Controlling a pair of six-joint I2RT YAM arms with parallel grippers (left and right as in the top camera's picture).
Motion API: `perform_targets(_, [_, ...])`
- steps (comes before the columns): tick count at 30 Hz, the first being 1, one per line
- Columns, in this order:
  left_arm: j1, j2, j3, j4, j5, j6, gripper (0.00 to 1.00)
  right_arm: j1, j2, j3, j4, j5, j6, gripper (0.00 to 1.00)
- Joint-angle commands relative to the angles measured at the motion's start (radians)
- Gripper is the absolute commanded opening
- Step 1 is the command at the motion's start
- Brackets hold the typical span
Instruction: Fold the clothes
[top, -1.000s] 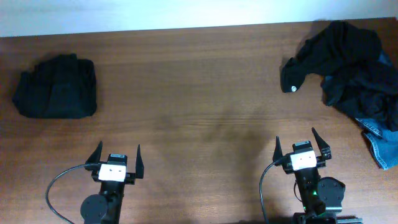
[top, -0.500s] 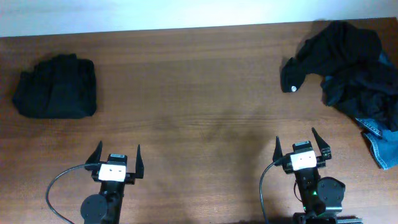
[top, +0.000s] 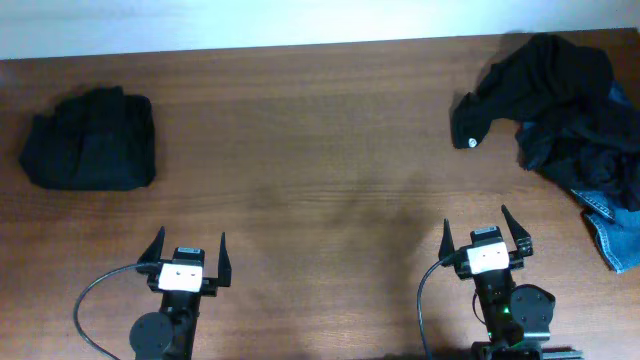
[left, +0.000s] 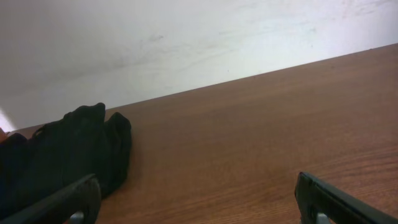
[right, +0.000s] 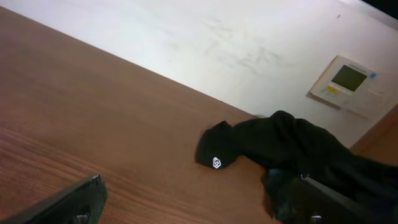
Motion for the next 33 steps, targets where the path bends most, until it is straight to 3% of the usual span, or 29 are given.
perform_targets(1, [-0.002,-0.008,-0.007,-0.001,-0.007,-0.010,0.99,0.008,-0.004,-0.005,-0.007,0.012,0.016,0.99])
perform_targets(18, [-0.002,-0.008,-0.007,-0.001,-0.008,-0.009,0.99,0.008,-0.004,-0.005,-0.003,0.020,0.003,0.99])
perform_targets(25, [-0.002,-0.008,-0.007,0.004,-0.001,-0.010,0.99,0.008,-0.004,-0.005,0.092,0.014,0.005,0.99])
perform_targets(27, [-0.002,-0.008,-0.007,0.012,0.059,-0.009,0.99,0.009,-0.004,-0.005,0.128,-0.025,0.007,0.99])
perform_targets(33, [-0.002,0.005,0.012,0.019,0.111,-0.089,0.99,0.009,-0.002,0.026,0.145,-0.033,0.177,0.99])
